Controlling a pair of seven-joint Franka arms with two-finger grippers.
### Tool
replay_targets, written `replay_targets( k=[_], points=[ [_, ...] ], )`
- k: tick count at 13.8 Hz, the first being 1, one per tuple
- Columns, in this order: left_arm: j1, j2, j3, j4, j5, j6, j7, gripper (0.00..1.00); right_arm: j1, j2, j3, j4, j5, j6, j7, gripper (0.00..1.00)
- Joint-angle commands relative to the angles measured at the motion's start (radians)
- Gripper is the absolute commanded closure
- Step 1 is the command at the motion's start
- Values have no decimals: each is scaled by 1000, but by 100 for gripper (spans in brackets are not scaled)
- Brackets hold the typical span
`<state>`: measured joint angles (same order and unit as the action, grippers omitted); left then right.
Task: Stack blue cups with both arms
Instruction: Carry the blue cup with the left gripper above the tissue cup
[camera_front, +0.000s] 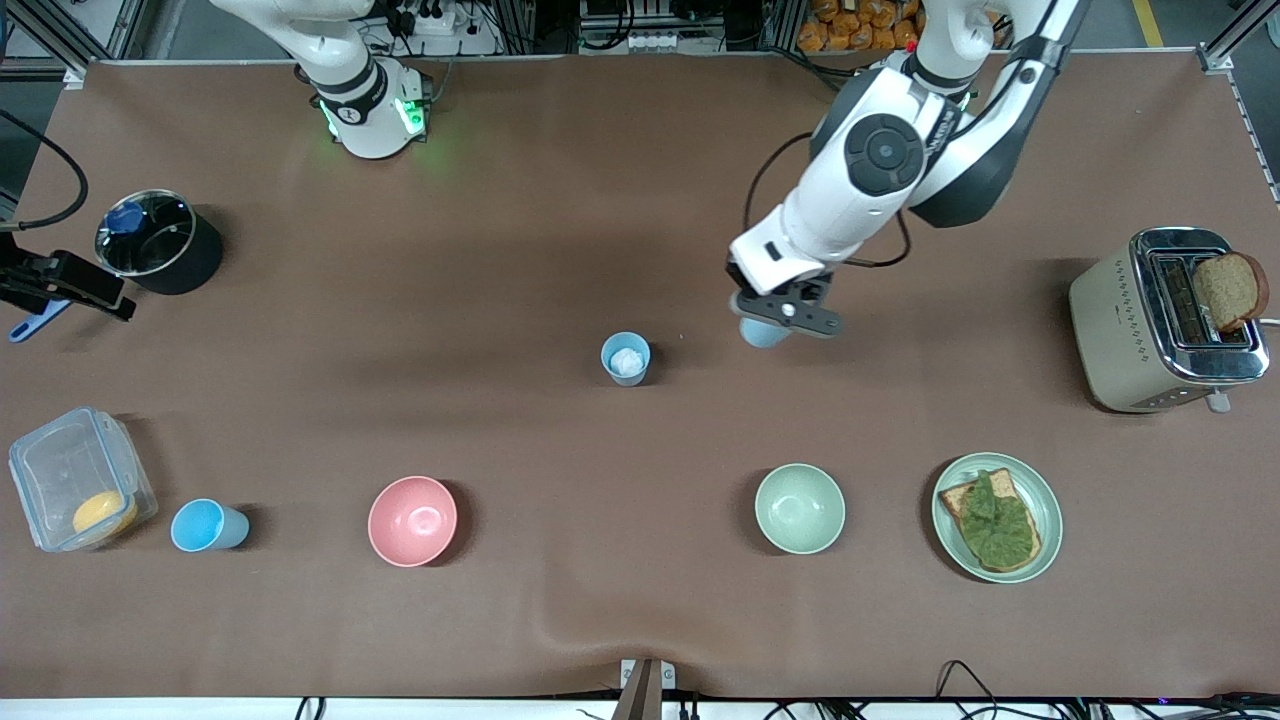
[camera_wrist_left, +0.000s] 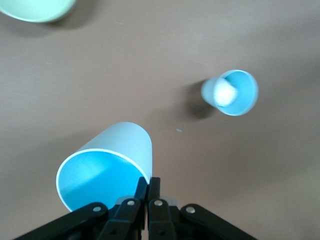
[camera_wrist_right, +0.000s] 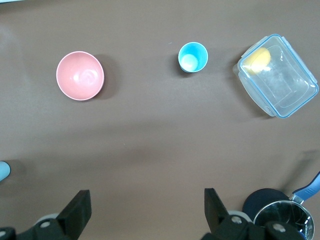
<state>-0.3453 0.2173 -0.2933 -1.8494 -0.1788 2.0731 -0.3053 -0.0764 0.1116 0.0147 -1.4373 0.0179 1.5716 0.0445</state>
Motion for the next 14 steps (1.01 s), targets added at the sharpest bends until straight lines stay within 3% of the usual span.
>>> replay_targets(
  k=[1, 6, 9, 14],
  points=[
    [-76, 71, 11, 120, -30, -28, -92, 100, -17, -16, 10, -23, 7, 12, -9, 0],
    [-221, 161, 85, 257, -24, -57, -216, 100, -16, -16, 10, -26, 8, 10, -8, 0],
    [-260, 186, 89, 289, -25, -54, -259, 100, -16, -16, 10, -26, 8, 8, -8, 0],
    [-328, 230, 160, 306, -27, 2, -271, 100, -17, -20, 10, -23, 11, 10, -2, 0]
  ],
)
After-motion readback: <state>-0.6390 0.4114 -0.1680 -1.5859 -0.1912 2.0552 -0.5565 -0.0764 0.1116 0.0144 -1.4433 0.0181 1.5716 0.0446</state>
